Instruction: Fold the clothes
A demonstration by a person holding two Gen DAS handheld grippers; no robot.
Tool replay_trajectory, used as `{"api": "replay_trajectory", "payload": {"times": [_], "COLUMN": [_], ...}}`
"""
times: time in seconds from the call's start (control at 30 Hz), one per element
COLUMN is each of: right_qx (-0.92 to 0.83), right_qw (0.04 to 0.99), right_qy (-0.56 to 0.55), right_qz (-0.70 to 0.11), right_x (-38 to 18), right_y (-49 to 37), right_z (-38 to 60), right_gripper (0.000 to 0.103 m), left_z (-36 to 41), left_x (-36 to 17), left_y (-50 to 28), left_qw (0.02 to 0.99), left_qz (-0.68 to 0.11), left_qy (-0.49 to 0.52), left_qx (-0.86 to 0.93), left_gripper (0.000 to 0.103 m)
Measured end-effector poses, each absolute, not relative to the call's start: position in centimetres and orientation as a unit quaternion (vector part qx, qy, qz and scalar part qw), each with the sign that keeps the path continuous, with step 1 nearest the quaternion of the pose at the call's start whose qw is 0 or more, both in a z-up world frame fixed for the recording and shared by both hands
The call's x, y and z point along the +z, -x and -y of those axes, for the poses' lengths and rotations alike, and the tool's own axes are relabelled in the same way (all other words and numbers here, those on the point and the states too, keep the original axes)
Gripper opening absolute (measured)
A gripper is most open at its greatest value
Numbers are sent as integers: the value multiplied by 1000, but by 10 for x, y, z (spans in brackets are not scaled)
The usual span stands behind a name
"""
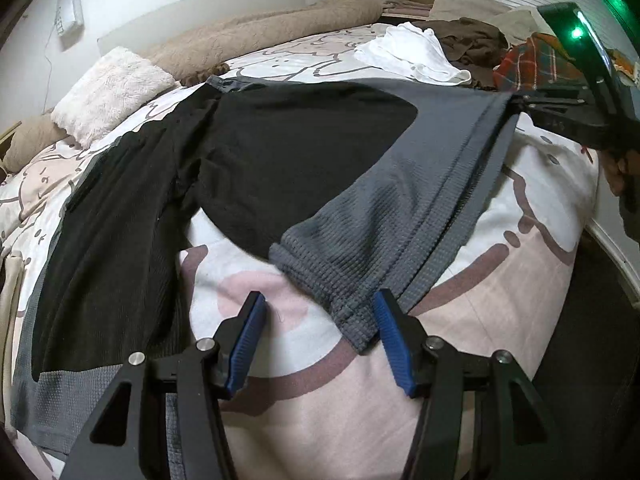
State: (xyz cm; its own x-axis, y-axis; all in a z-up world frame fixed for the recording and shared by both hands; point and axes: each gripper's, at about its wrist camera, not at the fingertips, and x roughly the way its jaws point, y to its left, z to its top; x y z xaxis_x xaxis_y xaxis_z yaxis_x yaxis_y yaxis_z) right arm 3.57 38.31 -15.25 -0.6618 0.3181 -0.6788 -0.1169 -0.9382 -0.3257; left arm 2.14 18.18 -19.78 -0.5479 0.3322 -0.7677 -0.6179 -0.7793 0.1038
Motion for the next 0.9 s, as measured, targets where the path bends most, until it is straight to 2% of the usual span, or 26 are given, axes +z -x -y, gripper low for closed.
{"api": "replay_trajectory", "payload": {"times": [0.17, 0.4, 0.5, 0.6, 0.63, 0.67, 0.7, 0.77, 0.9], "right_qx": [891, 902, 911, 916, 916, 916, 915, 910, 894], "right_qw": [89, 62, 61, 74, 82, 90, 99, 113, 111], "right_qy": [444, 420, 399, 370, 358, 347, 340, 337, 379], "right_qz": [-2, -80, -85, -135, -160, -181, -196, -212, -213], "right_x": [-178, -177, -171, -161, -157, -153, -151, -149, -171], "right_y": [-30, -40, -39, -42, -45, -49, -53, -56, -52], "right_z": [-413, -426, -424, -430, -436, -442, -447, -455, -461], "right_gripper": [3, 3, 3, 2, 2, 2, 2, 2, 2], "left_z": [-178, -176, -194, -214, -218, -220, -222, -224, -217], "left_x": [-193, -181, -178, -183, -188, -189, -189, -186, -185], "left_y": [-23, -24, -28, -29, -26, -26, -26, -29, -31], "left_qw": [279, 289, 292, 291, 295, 308, 320, 334, 344], "left_qz": [-163, -116, -157, -196, -204, -196, -188, -186, -167], "left_qy": [394, 400, 374, 352, 362, 370, 378, 383, 404], "left_qx": [860, 862, 866, 868, 861, 854, 848, 841, 831], "left_gripper": [56, 56, 56, 61, 57, 36, 24, 13, 13]}}
